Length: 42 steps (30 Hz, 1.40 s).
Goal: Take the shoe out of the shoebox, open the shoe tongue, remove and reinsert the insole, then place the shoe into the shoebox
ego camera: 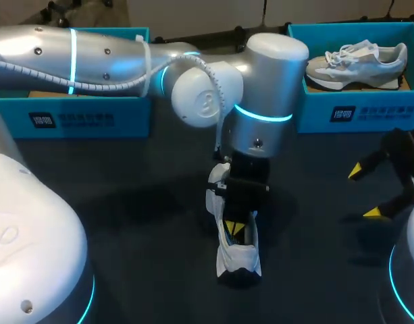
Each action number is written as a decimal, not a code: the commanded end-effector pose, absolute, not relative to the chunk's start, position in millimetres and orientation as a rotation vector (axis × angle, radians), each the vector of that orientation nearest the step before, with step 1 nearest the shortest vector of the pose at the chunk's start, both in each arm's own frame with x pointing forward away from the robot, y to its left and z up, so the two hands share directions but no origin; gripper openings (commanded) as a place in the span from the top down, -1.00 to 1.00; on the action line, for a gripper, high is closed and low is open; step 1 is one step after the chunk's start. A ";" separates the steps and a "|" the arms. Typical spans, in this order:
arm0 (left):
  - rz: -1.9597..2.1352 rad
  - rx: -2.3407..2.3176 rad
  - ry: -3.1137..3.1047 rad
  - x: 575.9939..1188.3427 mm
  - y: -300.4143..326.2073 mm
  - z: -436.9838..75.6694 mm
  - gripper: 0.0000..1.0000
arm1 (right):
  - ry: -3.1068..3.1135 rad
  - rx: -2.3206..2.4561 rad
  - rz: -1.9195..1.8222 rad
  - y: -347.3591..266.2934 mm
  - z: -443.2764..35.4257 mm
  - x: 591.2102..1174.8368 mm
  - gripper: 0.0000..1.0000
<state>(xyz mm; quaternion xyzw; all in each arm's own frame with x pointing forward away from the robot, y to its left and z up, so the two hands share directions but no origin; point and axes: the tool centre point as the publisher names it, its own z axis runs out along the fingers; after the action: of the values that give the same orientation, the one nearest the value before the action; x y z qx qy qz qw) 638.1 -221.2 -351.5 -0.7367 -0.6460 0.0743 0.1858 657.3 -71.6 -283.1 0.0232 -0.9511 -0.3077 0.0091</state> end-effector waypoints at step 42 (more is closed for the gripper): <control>0.201 -2.066 -1.873 622.7 -215.0 -407.2 1.00 | -2.975 0.071 -0.958 -71.3 -283.0 655.9 -1.00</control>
<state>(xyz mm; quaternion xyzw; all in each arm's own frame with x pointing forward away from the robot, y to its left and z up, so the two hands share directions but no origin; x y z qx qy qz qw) 624.8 -225.1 -406.6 -0.7266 -0.6561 0.0586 0.1954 657.3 -71.6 -283.1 0.0231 -0.9512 -0.3077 0.0090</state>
